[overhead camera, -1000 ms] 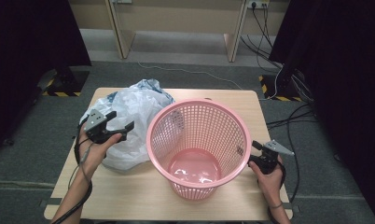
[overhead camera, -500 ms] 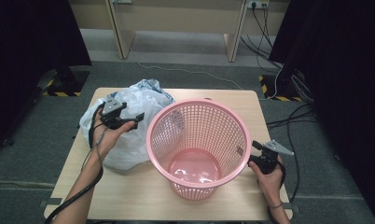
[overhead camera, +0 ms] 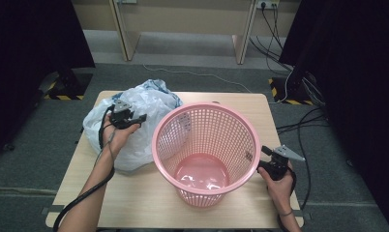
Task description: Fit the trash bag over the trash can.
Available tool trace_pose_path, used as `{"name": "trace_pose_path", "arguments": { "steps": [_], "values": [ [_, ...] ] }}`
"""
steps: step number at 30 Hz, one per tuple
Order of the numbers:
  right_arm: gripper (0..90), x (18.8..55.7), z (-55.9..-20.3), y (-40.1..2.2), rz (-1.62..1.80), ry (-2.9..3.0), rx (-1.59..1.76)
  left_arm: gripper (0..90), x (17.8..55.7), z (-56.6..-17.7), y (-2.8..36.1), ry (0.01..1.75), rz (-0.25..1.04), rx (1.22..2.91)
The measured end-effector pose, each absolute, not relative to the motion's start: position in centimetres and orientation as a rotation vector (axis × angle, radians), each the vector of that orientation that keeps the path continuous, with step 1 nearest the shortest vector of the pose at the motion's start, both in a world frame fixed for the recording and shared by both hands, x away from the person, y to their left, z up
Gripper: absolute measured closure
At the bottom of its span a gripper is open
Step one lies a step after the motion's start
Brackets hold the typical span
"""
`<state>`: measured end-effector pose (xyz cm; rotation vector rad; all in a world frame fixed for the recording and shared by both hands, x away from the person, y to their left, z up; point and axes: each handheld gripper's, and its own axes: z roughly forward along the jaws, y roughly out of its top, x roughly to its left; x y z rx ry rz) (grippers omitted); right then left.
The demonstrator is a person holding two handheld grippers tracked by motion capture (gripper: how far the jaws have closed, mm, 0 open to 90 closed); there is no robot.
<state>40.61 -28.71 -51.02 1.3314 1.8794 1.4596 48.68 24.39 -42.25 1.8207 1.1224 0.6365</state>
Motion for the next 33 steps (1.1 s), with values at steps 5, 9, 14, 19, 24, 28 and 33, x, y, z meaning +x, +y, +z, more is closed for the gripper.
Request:
{"name": "trace_pose_path", "arguments": {
  "steps": [5, 9, 14, 19, 24, 28, 33],
  "values": [
    [14.8, 40.6, -51.0, -28.7, 1.46, 1.88, 1.33, 81.9, 48.8, -42.9, 24.8, 1.118, 0.627, 1.803],
    [14.7, 40.6, -51.0, -28.7, 1.458, 1.881, 1.331, 87.8, 48.6, -43.1, 25.0, 1.104, 0.626, 1.796],
    [14.8, 40.6, -51.0, -28.7, 1.46, 1.88, 1.329, 89.8, 48.0, -42.8, 25.3, 1.074, 0.644, 1.757],
    [14.7, 40.6, -51.0, -28.7, 1.46, 1.882, 1.33, 90.0, 47.2, -42.5, 25.9, 1.05, 0.672, 1.713],
    [14.7, 40.6, -51.0, -28.7, 1.461, 1.882, 1.332, 90.0, 46.5, -42.0, 26.6, 1.037, 0.705, 1.669],
    [14.7, 40.6, -51.0, -28.7, 1.46, 1.884, 1.334, 90.0, 45.9, -41.5, 27.2, 1.024, 0.735, 1.632],
    [14.7, 40.6, -51.0, -28.7, 1.459, 1.885, 1.335, 90.0, 45.3, -40.9, 27.7, 0.994, 0.768, 1.592]
  ]
}}
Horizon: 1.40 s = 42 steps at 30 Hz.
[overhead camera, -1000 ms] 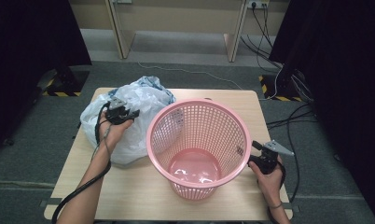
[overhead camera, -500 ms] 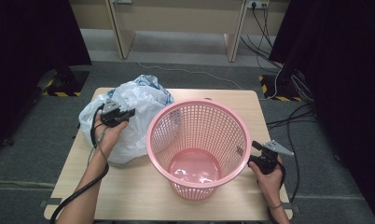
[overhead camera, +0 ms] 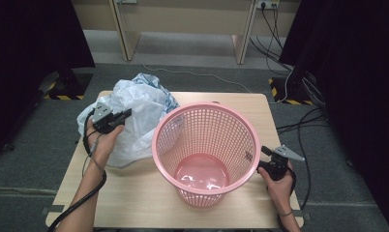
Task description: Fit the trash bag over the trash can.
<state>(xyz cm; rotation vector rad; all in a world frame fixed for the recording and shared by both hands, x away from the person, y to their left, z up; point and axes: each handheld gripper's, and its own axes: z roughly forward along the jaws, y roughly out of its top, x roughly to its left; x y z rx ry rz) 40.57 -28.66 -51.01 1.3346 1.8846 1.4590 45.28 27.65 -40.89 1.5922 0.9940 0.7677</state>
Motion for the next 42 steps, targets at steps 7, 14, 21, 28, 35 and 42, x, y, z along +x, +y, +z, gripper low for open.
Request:
{"name": "trace_pose_path", "arguments": {
  "steps": [7, 14, 21, 28, 35, 42],
  "values": [
    [14.7, 40.6, -51.0, -28.7, 1.46, 1.883, 1.336, 90.0, 44.7, -40.1, 27.9, 0.959, 0.804, 1.544],
    [14.7, 40.6, -51.0, -28.7, 1.464, 1.881, 1.338, 90.0, 44.0, -38.7, 28.4, 0.933, 0.838, 1.496],
    [14.7, 40.6, -51.0, -28.7, 1.462, 1.882, 1.341, 90.0, 43.2, -37.0, 28.8, 0.904, 0.873, 1.455],
    [14.6, 40.6, -51.0, -28.7, 1.463, 1.88, 1.344, 90.0, 42.5, -35.6, 29.2, 0.886, 0.902, 1.412],
    [14.7, 40.6, -51.0, -28.7, 1.464, 1.879, 1.341, 90.0, 41.8, -34.1, 29.2, 0.852, 0.929, 1.379],
    [14.7, 40.6, -51.0, -28.7, 1.464, 1.879, 1.342, 90.0, 41.1, -32.8, 29.2, 0.823, 0.953, 1.35]
  ]
}}
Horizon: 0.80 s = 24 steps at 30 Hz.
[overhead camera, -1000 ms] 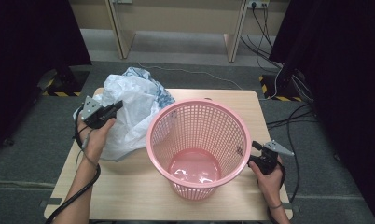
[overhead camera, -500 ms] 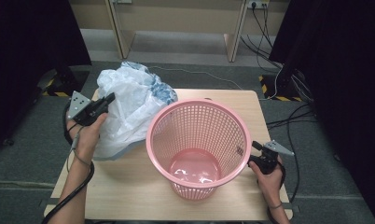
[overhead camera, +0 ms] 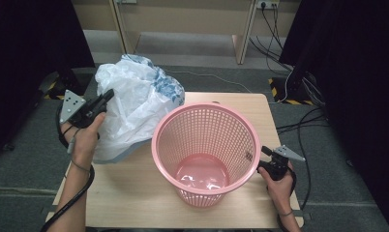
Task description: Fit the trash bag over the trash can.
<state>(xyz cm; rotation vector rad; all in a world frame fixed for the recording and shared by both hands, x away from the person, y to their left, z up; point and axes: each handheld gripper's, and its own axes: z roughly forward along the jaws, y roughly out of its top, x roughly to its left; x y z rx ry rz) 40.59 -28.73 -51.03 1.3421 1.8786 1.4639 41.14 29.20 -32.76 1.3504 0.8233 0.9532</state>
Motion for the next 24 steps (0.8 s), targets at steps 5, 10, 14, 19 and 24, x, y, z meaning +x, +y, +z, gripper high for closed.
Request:
{"name": "trace_pose_path", "arguments": {
  "steps": [5, 10, 14, 19, 24],
  "values": [
    [14.7, 40.6, -51.0, -28.7, 1.465, 1.879, 1.342, 90.0, 40.8, -31.9, 29.1, 0.804, 0.969, 1.335],
    [14.7, 40.6, -51.0, -28.7, 1.464, 1.88, 1.341, 90.0, 40.6, -31.3, 29.1, 0.79, 0.982, 1.328],
    [14.6, 40.6, -51.0, -28.7, 1.464, 1.88, 1.34, 90.0, 40.4, -30.5, 29.3, 0.782, 1.002, 1.318],
    [14.7, 40.6, -51.0, -28.7, 1.464, 1.88, 1.341, 90.0, 40.3, -30.0, 29.8, 0.785, 1.021, 1.305],
    [14.7, 40.6, -51.0, -28.7, 1.463, 1.88, 1.342, 90.0, 40.1, -29.5, 30.0, 0.776, 1.031, 1.292]
  ]
}}
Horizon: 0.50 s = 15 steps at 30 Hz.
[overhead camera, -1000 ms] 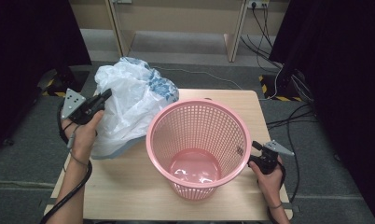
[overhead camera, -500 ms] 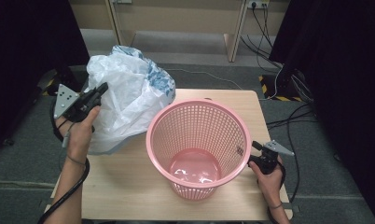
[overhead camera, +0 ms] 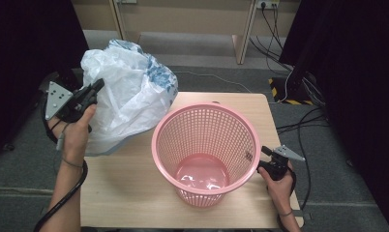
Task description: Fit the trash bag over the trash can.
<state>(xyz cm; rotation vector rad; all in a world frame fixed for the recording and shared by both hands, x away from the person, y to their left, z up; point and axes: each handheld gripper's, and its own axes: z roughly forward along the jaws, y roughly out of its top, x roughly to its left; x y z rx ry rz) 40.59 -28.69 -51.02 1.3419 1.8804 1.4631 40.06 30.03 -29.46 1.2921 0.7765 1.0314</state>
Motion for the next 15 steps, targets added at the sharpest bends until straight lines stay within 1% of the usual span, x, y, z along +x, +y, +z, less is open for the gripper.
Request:
{"name": "trace_pose_path", "arguments": {
  "steps": [15],
  "values": [
    [14.6, 40.6, -51.0, -28.7, 1.465, 1.88, 1.343, 90.0, 39.1, -27.6, 30.0, 0.732, 1.056, 1.257]
  ]
}}
